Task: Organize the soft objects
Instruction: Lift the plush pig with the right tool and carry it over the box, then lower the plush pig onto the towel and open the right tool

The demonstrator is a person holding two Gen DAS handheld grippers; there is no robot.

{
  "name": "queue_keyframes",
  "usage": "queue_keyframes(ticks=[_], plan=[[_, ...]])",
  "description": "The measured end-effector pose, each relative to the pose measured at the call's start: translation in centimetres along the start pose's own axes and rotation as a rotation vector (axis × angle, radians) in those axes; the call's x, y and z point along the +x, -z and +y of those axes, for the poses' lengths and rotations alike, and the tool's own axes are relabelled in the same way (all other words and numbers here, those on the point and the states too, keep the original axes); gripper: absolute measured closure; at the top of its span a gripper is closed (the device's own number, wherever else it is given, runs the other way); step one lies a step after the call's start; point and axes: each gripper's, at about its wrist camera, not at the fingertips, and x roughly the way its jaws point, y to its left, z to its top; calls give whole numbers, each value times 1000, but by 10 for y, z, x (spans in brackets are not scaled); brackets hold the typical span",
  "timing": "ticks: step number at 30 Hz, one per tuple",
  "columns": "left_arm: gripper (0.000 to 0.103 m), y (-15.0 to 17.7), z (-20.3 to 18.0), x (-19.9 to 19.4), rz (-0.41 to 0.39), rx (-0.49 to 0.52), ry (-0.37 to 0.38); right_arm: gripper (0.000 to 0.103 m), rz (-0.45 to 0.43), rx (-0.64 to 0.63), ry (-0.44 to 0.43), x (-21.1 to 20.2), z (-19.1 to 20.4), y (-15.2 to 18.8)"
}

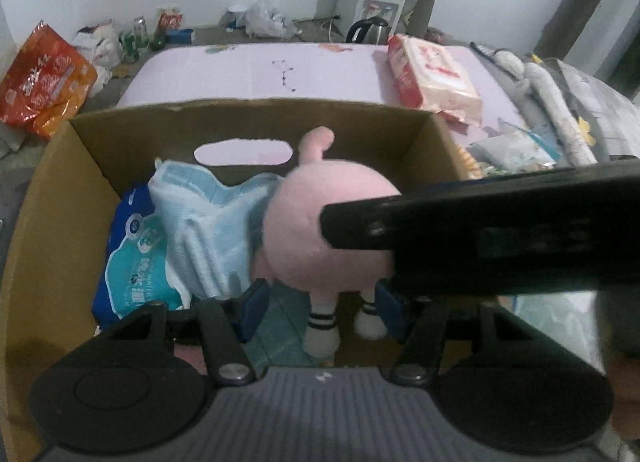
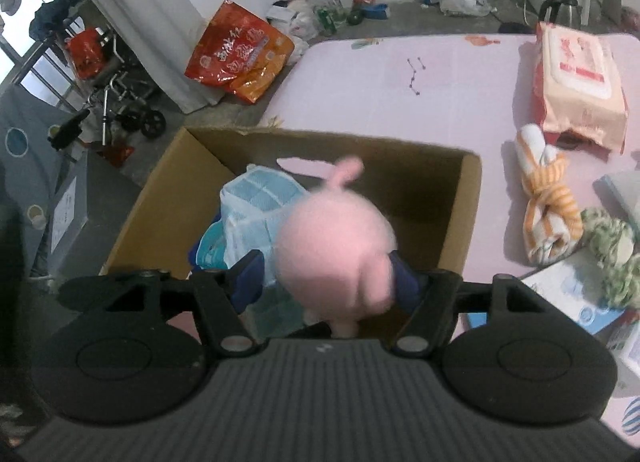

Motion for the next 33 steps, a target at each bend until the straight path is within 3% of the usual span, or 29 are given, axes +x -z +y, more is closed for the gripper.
queue_keyframes(ticks=[4,11,14,16,18,21,27,33], plan=[[44,-1,6,3,7,-5,1,27,-34,-6,-10,-12,-7,-4],[44,-7,2,0,7,-11,-4,26,-136,20,-105,-67,-14,3],[36,-7,-2,-12,-3,-16,10,21,-190,41,-160,-103,-19,12],[24,-5,-6,-27,-21,-20,10,18,-224,52,-186,-127,-26,21],[23,-2,-11,-44,-54,-9,1,16,-259,59,-198,-156,-34,32],[17,0,-20,-71,-105,18,-17,12,-322,84,-201,-201,-52,52],[8,0,-53,-128,-222,96,19,4,-450,145,-154,-281,-101,99],[7,-2,-121,-137,-229,250,58,2,-454,250,-108,-296,-158,144]])
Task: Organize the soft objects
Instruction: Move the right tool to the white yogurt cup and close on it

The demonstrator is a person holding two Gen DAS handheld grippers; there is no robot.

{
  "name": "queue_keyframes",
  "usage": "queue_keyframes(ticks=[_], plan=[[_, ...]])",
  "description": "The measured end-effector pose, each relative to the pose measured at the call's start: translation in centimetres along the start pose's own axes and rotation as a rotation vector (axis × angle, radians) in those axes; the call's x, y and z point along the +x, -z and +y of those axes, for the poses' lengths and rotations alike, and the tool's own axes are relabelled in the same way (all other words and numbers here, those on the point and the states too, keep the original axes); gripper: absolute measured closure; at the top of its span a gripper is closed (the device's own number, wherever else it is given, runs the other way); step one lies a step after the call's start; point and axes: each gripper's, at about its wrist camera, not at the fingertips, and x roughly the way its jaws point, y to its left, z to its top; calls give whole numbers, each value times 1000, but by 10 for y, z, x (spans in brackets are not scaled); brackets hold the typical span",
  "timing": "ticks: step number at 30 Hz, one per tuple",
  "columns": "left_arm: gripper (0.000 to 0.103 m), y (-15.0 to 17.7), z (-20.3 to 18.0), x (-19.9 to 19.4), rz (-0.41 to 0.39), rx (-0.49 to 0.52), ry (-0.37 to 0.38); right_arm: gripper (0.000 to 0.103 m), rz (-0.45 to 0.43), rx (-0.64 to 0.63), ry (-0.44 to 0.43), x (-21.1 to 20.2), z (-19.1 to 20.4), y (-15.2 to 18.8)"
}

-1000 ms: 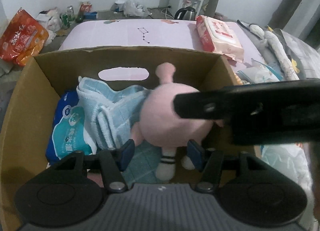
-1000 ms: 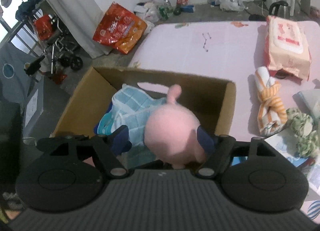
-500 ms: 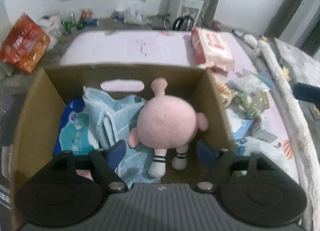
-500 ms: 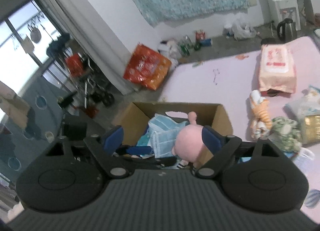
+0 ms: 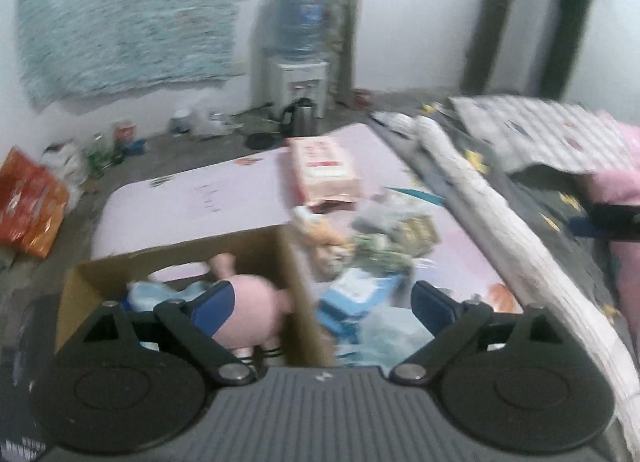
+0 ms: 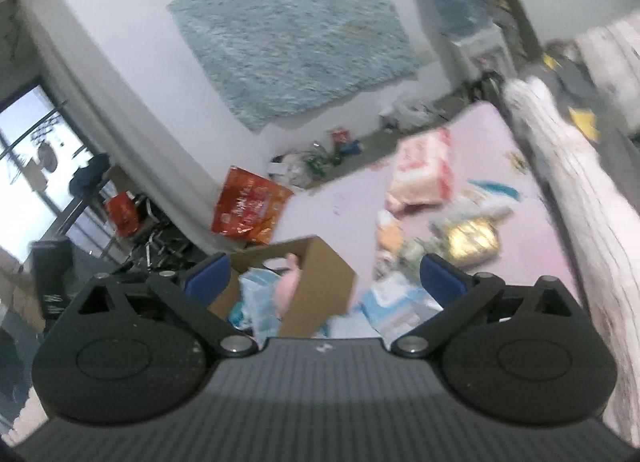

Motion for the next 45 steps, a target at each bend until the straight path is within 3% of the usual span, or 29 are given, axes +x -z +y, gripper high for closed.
queue_keyframes(ticks=[5,8,10,14,16,19,25,27,30,36,40,45], plan=[[9,-6,-53,46,87,111,6,2,48,110,9,21,-55,30],[23,-6,-74,77,140,161,5,3,68,172,14,43,-82,48],[36,-5,-85,94,166,204,2,10,84,186,27,60,-92,57],[45,-1,-110,124,198,340,-32,25,106,125,36,85,-110,74],[51,1,-118,137,219,395,-41,38,132,121,18,98,-119,78],[57,2,-127,159,258,453,-33,50,157,84,14,113,-124,85],[61,8,-140,193,314,570,-58,55,144,-62,40,130,-116,90],[64,9,-143,202,333,590,-55,57,143,-101,44,135,-115,91],[77,11,-148,217,369,603,-59,62,139,-141,54,142,-114,93],[80,8,-150,231,387,587,-61,84,114,-152,46,150,-119,96],[81,8,-151,232,387,587,-75,91,94,-166,50,151,-119,98],[81,3,-145,229,402,512,-46,93,80,-76,13,143,-127,94]])
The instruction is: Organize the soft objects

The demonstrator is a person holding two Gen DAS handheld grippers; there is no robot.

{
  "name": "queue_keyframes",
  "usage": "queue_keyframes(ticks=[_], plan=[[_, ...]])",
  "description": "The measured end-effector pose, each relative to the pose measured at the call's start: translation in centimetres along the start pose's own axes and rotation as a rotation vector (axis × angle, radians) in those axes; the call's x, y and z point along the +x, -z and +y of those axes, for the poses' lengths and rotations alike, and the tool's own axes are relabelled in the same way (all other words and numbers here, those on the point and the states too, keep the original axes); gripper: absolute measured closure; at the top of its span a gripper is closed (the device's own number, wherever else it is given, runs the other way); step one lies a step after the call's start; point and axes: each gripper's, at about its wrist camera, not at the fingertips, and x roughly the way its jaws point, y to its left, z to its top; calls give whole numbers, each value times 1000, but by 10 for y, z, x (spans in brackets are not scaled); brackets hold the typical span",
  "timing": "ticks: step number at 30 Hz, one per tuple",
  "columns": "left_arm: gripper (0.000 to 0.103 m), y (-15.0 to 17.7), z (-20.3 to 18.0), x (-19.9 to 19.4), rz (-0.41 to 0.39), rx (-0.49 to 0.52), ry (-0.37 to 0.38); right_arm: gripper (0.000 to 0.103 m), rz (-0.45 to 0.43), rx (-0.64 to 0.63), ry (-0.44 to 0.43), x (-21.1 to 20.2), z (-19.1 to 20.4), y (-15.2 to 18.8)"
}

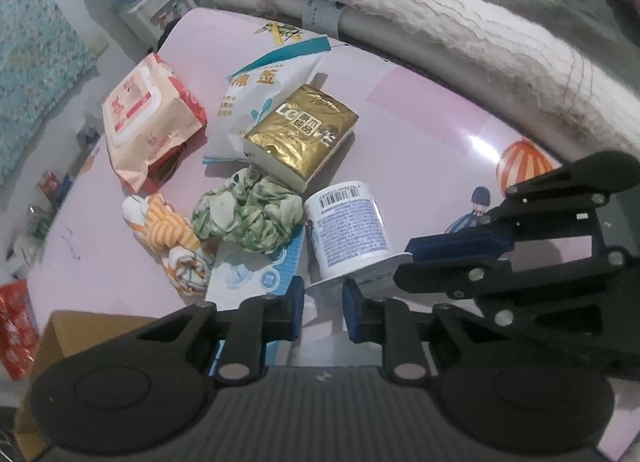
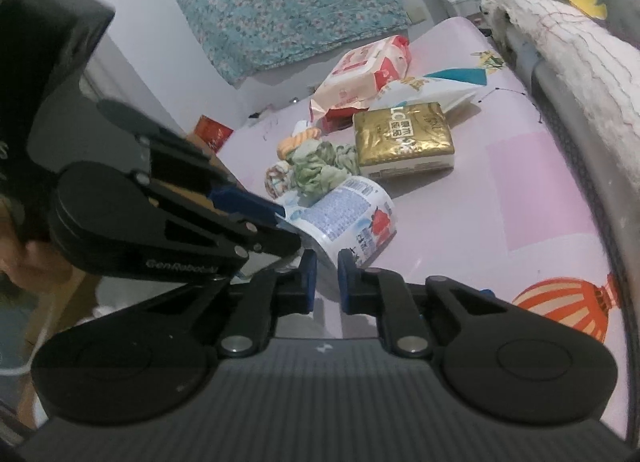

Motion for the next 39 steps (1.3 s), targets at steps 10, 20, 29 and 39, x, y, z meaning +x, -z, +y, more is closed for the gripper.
queue_keyframes(ticks=[10,20,29,39], plan=[[81,-6,15,-22,-10,-156,172,92,12,187,-44,-35,-14,-13],[81,-26,42,-6,-7,-342,244,92,21,402,-61,-26,-47,-29],[68,-27,54,-6,-58,-367,215,89,17,470,-106,-6,-60,-40],[31,-16,54,-26,-56,-336,245,56,-67,521,-147,-31,-79,-39]])
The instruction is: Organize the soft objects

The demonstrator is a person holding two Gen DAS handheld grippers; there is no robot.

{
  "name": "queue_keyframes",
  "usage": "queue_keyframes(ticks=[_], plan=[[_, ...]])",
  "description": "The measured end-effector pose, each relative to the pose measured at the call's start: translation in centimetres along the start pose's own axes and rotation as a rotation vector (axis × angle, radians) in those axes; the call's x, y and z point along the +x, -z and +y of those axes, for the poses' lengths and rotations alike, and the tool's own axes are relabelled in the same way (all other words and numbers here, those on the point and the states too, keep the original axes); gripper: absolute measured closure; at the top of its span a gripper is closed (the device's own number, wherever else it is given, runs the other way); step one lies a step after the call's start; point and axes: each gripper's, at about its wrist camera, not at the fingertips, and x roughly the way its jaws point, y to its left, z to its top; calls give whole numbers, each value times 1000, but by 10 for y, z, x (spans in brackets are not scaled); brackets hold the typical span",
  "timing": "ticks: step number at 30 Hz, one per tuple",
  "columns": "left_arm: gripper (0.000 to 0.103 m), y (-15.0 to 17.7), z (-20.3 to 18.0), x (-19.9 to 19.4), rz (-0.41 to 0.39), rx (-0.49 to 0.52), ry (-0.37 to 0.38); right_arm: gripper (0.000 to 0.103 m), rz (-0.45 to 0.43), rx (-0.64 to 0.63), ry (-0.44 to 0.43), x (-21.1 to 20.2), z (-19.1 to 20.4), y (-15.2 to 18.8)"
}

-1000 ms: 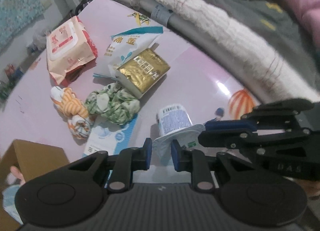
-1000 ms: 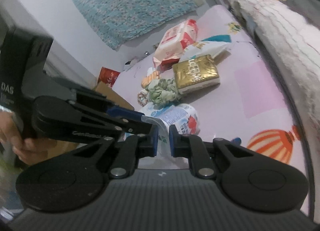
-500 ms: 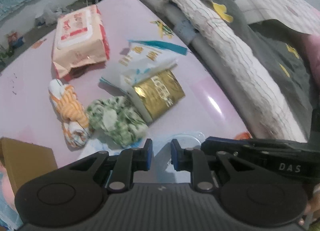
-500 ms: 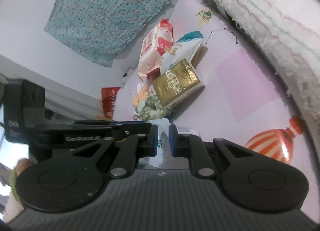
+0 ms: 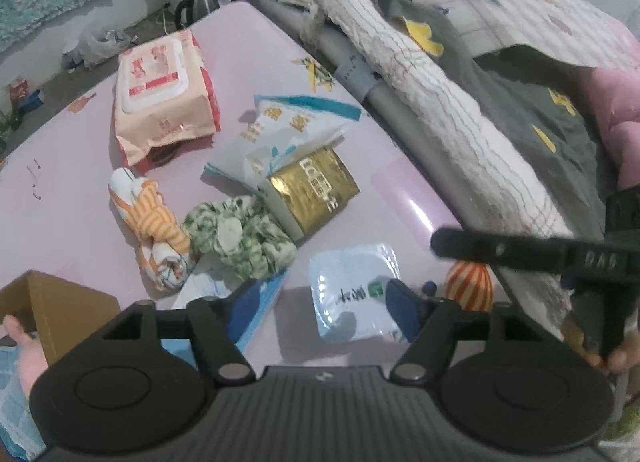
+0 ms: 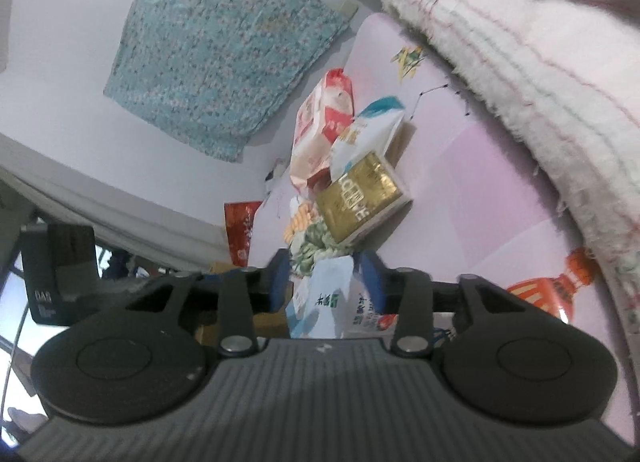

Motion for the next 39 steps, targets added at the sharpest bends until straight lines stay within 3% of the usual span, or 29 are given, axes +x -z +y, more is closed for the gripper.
queue_keyframes(ticks=[10,16,24,32,39], plan=[[30,2,-22,26,82,34,30,55,50,83,-10,16,-14,8],[28,-5,-37,40,90,72,-28,55,59,142,-17,25,-24,10],[38,-10,-32,54,107,42,-50,54,25,148,21,16,-43,17],[39,-6,-34,48,87,28,-68,54,26,175,-6,16,-48,24],[39,-4,-36,14,33,6,-64,54,24,171,-31,10,-33,27]])
